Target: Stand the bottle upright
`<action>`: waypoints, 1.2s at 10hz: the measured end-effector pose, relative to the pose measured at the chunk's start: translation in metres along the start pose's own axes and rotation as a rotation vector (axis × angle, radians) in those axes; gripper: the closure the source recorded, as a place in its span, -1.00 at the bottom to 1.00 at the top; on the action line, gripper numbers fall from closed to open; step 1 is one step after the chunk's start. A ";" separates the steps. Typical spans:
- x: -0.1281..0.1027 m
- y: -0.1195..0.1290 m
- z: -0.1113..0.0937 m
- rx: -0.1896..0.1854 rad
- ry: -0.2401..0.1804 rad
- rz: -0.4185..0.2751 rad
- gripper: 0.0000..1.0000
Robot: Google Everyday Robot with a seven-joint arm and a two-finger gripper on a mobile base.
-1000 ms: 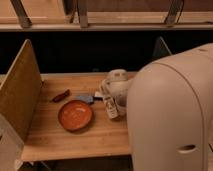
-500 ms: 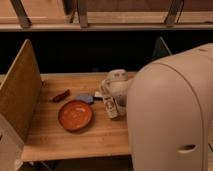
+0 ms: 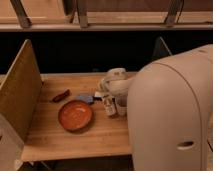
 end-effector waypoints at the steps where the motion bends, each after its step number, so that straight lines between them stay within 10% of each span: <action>1: -0.014 0.008 0.007 -0.026 -0.025 -0.027 1.00; 12: -0.062 0.013 0.016 -0.205 -0.280 -0.136 1.00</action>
